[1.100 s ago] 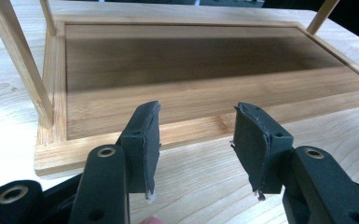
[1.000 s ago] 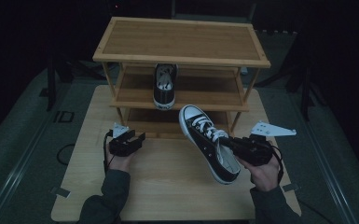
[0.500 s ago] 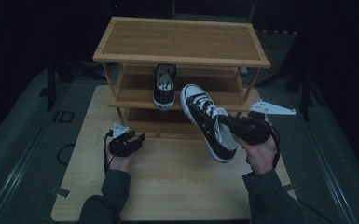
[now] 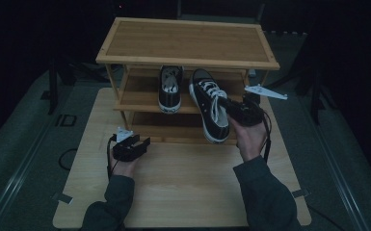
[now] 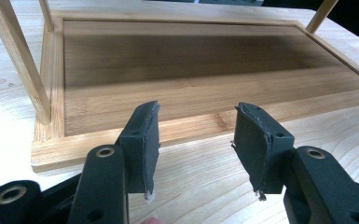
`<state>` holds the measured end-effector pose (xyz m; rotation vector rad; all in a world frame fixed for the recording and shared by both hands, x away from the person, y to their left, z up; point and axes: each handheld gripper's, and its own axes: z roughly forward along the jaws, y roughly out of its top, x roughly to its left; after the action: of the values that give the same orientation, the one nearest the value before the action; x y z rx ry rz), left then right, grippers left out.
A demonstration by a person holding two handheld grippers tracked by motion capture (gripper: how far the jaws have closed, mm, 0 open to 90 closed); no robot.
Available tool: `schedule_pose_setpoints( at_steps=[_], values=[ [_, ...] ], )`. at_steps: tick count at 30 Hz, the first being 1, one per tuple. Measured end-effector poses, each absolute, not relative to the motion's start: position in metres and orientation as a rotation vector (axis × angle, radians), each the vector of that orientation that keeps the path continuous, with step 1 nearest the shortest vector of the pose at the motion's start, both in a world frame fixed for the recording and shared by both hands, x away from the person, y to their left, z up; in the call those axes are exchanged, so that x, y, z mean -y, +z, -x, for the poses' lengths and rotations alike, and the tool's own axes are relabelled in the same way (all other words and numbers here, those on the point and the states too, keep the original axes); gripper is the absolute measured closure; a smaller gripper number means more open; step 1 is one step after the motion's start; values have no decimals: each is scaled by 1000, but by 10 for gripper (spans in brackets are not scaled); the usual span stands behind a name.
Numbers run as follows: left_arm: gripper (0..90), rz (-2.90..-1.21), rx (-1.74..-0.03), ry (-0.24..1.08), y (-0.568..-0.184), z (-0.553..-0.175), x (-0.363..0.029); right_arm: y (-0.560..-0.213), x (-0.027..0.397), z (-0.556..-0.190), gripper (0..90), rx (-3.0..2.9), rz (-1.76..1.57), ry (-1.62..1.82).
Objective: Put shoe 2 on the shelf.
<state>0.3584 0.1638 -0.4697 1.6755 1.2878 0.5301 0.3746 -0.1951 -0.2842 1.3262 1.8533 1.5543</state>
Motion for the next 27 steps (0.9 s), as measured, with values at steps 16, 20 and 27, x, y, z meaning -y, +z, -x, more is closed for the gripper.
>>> schedule_pose_setpoints(
  at_steps=[16, 20, 27],
  values=[
    [507, -1675, -1286, 531, -470, -359, -165, -287, 156, -415, 882, -1656, -1462, 1567],
    [506, -1672, -1287, 528, -470, -359, -165, -288, 151, -420, 881, -1634, -1468, 1567],
    [506, -1660, -1288, 528, -468, -359, -167, -291, 138, -432, 881, -1610, -1495, 1570]
  ],
)
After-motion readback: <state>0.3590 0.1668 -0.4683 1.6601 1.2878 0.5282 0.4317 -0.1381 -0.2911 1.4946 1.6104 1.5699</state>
